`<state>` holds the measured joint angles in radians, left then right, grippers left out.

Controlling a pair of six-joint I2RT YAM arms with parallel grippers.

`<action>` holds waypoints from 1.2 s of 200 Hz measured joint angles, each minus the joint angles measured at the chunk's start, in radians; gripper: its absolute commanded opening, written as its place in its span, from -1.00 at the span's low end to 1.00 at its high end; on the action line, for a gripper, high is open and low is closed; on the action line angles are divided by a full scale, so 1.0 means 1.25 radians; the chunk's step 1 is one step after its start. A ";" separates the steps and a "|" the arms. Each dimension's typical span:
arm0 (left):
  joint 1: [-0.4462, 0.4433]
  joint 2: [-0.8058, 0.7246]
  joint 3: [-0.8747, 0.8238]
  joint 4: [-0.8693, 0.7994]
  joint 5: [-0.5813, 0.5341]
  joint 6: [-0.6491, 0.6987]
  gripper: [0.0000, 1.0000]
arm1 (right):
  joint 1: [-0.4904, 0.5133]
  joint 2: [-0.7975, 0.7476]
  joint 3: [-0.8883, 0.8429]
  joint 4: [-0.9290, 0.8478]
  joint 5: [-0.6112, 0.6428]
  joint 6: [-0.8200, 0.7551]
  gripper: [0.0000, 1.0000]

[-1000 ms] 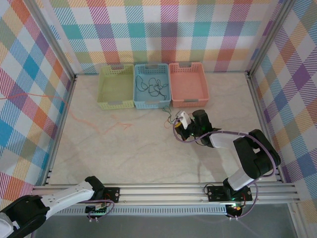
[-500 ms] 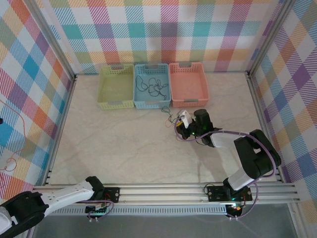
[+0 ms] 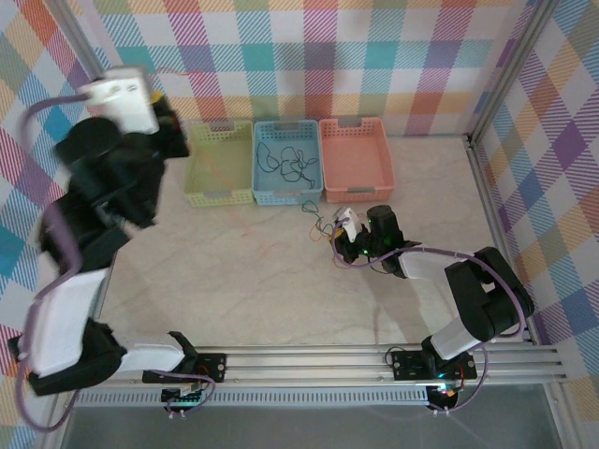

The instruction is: Untangle the cables

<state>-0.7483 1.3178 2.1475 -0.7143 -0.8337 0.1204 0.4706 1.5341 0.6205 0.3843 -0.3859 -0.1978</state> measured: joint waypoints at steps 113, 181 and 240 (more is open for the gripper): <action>0.361 0.324 0.353 -0.076 0.305 -0.203 -1.00 | 0.000 0.000 0.000 -0.010 0.009 0.000 -1.00; 0.417 0.229 0.149 -0.108 0.441 -0.285 -1.00 | 0.000 0.000 0.000 -0.028 0.015 0.000 -1.00; 0.417 0.091 -0.043 -0.157 0.678 -0.370 -1.00 | 0.000 0.000 0.000 -0.030 0.025 0.000 -1.00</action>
<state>-0.2264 1.4315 2.0941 -0.9112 0.0143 -0.3416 0.4706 1.5345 0.6209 0.3470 -0.3546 -0.1974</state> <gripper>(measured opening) 0.053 0.062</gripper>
